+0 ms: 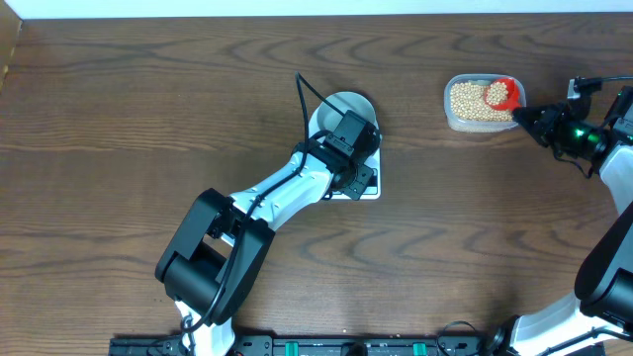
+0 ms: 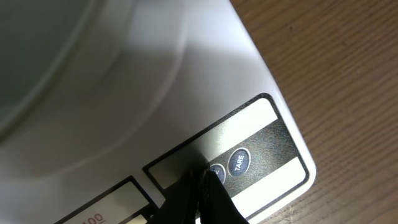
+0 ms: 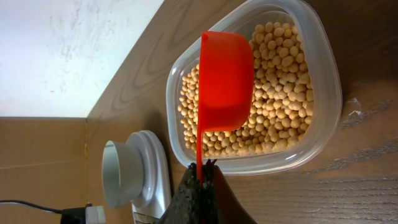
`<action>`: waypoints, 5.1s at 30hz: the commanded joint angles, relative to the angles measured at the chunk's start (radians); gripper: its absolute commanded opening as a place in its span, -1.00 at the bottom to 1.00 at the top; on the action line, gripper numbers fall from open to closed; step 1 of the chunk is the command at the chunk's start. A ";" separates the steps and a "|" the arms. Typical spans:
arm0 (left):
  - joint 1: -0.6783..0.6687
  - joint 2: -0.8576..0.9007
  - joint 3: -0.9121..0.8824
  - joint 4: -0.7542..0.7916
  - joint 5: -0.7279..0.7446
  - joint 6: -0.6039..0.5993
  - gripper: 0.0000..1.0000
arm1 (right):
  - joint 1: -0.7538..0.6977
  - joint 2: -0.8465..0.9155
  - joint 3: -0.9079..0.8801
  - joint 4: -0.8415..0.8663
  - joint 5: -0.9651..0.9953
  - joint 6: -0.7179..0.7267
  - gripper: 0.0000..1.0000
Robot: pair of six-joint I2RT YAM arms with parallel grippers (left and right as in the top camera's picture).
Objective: Scoop item into bowl and weigh 50g on scale
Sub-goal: 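Press the scale's tare button with the left gripper fingertips, then retract the left gripper from the scale to the left side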
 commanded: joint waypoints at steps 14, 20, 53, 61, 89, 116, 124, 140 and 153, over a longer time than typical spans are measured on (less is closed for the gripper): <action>0.003 0.017 -0.021 -0.012 -0.010 -0.023 -0.86 | 0.003 0.012 0.002 0.003 -0.011 -0.020 -0.98; 0.003 0.017 -0.021 -0.017 0.013 -0.023 -0.86 | 0.003 0.012 0.002 0.003 -0.011 -0.020 -0.98; 0.003 0.016 -0.094 0.055 0.021 -0.035 -0.85 | 0.003 0.012 0.002 0.003 -0.011 -0.023 -0.98; 0.006 -0.103 -0.083 0.008 0.000 -0.038 -0.86 | 0.003 0.012 0.002 0.003 -0.003 -0.023 -0.98; 0.253 -0.621 -0.084 -0.289 -0.040 -0.039 0.96 | 0.036 0.012 0.002 0.085 0.006 -0.024 -0.98; 0.456 -0.627 -0.045 -0.432 0.424 0.499 0.95 | 0.038 0.012 0.002 0.085 0.007 -0.054 -0.98; 0.456 -0.627 -0.045 -0.433 0.423 0.499 0.96 | 0.038 0.012 0.002 0.085 0.007 -0.054 -0.98; 0.456 -0.627 -0.045 -0.432 0.413 0.499 0.96 | 0.038 0.012 0.002 0.085 0.007 -0.054 -0.98; 0.456 -0.664 -0.045 -0.470 0.412 0.607 0.96 | 0.038 0.012 0.002 0.084 0.006 -0.054 -0.98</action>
